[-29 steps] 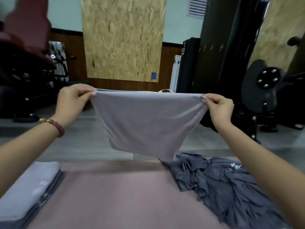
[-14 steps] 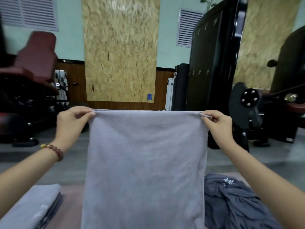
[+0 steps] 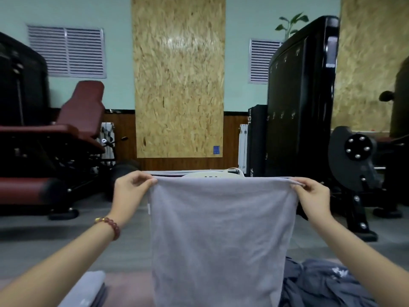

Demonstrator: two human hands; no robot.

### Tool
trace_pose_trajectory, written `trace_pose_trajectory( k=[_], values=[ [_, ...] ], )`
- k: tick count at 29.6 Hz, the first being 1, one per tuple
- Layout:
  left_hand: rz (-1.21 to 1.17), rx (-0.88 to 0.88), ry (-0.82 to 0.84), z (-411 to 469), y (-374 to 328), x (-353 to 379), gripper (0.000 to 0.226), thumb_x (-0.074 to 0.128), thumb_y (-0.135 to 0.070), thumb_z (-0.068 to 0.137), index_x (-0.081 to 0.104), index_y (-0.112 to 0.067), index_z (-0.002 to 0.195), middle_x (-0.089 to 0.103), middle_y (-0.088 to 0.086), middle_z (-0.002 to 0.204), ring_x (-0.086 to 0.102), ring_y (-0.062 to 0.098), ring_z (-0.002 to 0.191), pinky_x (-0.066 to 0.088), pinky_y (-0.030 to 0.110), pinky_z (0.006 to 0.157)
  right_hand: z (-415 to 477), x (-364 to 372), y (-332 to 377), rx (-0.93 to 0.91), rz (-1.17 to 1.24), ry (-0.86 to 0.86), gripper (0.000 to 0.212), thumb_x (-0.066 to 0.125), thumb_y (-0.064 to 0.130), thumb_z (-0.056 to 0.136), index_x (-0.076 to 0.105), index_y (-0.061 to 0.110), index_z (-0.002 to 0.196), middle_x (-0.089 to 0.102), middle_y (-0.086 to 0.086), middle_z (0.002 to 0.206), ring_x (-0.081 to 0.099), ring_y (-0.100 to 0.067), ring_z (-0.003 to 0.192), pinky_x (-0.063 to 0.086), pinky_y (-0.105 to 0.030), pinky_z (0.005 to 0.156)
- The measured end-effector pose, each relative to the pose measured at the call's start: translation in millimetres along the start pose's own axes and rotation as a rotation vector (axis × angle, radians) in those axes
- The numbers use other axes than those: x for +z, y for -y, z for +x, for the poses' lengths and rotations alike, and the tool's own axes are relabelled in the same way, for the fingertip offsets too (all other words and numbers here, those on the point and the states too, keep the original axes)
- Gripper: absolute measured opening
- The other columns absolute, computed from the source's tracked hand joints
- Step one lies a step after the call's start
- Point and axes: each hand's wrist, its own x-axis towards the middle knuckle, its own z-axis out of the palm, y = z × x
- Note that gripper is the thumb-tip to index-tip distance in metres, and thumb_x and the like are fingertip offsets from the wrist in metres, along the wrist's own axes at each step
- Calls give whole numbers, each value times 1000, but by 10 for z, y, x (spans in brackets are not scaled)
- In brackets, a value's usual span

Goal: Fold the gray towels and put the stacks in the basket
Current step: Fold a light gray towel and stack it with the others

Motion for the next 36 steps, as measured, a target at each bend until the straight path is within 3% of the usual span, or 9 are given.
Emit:
trace_pose_trajectory(
  k=[3, 5, 8, 13, 17, 22, 27, 31, 36],
  values=[
    [46, 10, 11, 14, -13, -6, 13, 64, -4, 85, 62, -13, 77, 63, -3, 76, 59, 6, 70, 46, 12, 66, -76, 56, 78, -7, -23, 1, 22, 48, -1, 92, 68, 7, 94, 66, -7, 90, 60, -20, 89, 44, -7, 61],
    [79, 34, -11, -35, -32, 0, 9, 50, -7, 94, 53, -9, 86, 55, -1, 75, 52, 17, 69, 41, 20, 63, -152, 98, 178, -43, -53, -6, 22, 42, 1, 95, 62, 10, 95, 61, -5, 92, 56, -19, 90, 41, -19, 67],
    [73, 87, -101, -103, -146, 6, 8, 39, -11, 99, 43, -9, 93, 45, -4, 76, 44, 10, 67, 36, 31, 63, -242, 116, 320, -148, -75, -89, 19, 37, 3, 97, 55, 11, 99, 56, -4, 97, 51, -15, 90, 36, -18, 74],
    [-8, 161, -211, -135, -243, -60, 14, 42, -6, 96, 44, -18, 89, 44, -13, 81, 46, -10, 72, 34, 8, 68, -315, 90, 442, -265, -6, -199, 21, 37, 1, 94, 52, 16, 95, 54, -4, 96, 49, -5, 82, 34, -3, 74],
    [16, 65, -115, -404, 259, 43, 14, 48, -6, 93, 48, -19, 90, 48, -14, 81, 47, -5, 69, 36, 11, 68, -552, 167, -17, -146, -149, -116, 21, 37, 3, 95, 55, 14, 97, 54, -2, 101, 48, -11, 89, 31, 0, 71],
    [147, -145, 36, -1007, 1211, 278, 34, 51, -2, 89, 45, -32, 76, 51, -13, 75, 49, -9, 64, 36, 9, 66, -941, 420, -979, 134, -378, 49, 26, 37, 9, 96, 61, 11, 105, 60, -5, 110, 49, -13, 91, 30, -17, 73],
    [330, -436, 268, -1433, 2381, 440, 10, 55, -6, 90, 51, -15, 93, 51, 2, 74, 47, 8, 63, 38, 18, 63, -1210, 893, -1934, 280, -655, 357, 31, 40, 11, 95, 68, 14, 110, 66, -13, 110, 60, -32, 96, 43, -31, 71],
    [406, -470, 353, -1462, 2729, 463, 13, 56, -8, 91, 63, -4, 101, 63, 14, 85, 60, 30, 85, 43, 30, 75, -1195, 1118, -2217, 360, -673, 386, 37, 39, 4, 90, 71, 14, 104, 69, -15, 103, 61, -33, 88, 46, -31, 70],
    [437, -543, 308, -1442, 3137, 656, 16, 57, -7, 90, 66, 1, 101, 67, 22, 100, 61, 31, 92, 37, 24, 75, -1146, 1515, -2624, 573, -508, 327, 33, 35, 2, 95, 64, 6, 107, 64, -16, 90, 63, -28, 64, 58, -42, 70]
  ],
)
